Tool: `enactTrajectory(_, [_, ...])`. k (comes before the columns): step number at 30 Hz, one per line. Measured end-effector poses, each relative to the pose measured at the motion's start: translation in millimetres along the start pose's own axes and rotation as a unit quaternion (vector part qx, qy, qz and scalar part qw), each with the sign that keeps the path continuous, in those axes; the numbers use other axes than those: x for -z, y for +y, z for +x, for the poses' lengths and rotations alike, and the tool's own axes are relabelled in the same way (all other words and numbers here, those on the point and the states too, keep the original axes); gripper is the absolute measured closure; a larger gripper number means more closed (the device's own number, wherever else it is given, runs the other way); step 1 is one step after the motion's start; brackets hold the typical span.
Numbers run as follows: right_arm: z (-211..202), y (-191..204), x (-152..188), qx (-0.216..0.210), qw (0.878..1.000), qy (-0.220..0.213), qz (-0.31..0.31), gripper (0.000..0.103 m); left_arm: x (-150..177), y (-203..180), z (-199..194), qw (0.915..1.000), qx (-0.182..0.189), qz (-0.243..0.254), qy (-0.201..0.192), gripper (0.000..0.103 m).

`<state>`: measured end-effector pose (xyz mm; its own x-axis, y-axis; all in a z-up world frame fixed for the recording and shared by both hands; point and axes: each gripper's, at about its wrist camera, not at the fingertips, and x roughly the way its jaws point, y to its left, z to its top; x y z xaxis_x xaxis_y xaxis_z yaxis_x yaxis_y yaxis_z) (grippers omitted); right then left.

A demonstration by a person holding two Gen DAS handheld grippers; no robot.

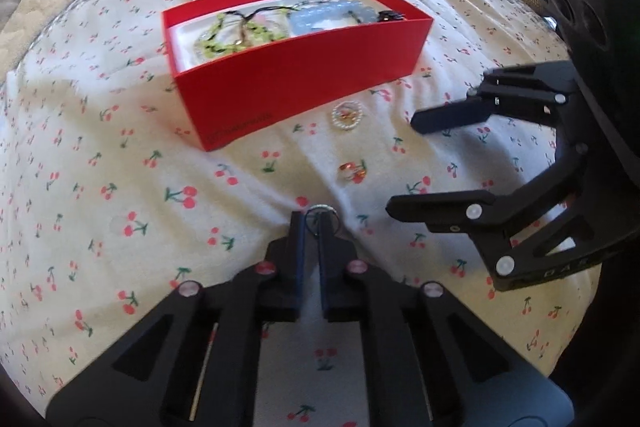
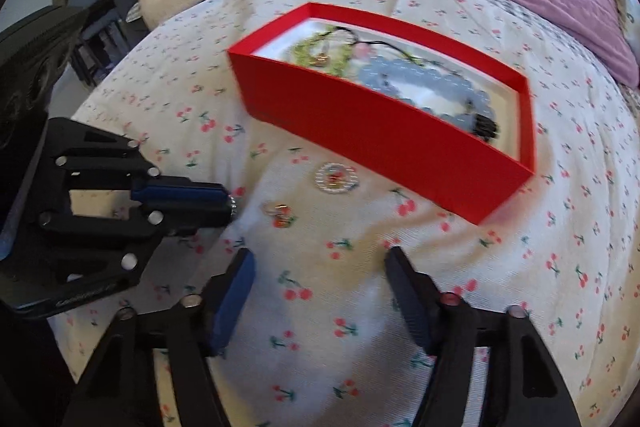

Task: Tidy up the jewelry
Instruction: 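Close the left tool on a silver ring while the right grasps a gold earring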

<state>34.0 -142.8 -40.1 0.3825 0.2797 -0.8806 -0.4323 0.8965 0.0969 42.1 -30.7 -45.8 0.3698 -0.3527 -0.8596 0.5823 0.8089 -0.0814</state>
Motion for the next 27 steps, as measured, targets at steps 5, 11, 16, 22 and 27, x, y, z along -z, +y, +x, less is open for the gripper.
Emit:
enactTrajectory(5, [6.5, 10.8, -3.4, -0.022, 1.0, 0.008, -0.011, 0.064, 5.3, 8.6, -6.1, 0.9999, -0.005, -0.012, -0.004, 0.097])
enactTrajectory(11, [13.0, 16.8, -11.0, -0.024, 1.0, 0.005, -0.009, 0.069, 9.4, 15.5, -12.2, 0.9997, -0.011, -0.02, -0.006, 0.098])
enactTrajectory(16, [17.9, 19.6, -16.4, -0.021, 1.0, 0.002, -0.005, 0.069, 10.9, 19.6, -16.4, 0.9995, -0.015, -0.026, -0.008, 0.099])
enactTrajectory(22, [24.0, 22.0, -23.6, -0.018, 1.0, -0.003, -0.006, 0.077, 11.0, 19.8, -17.9, 0.9994, -0.023, -0.026, -0.009, 0.1])
enactTrajectory(27, [28.1, 26.0, -27.1, -0.021, 1.0, 0.001, -0.02, 0.094, 10.1, 19.0, -17.3, 0.9993, -0.026, -0.025, -0.006, 0.101])
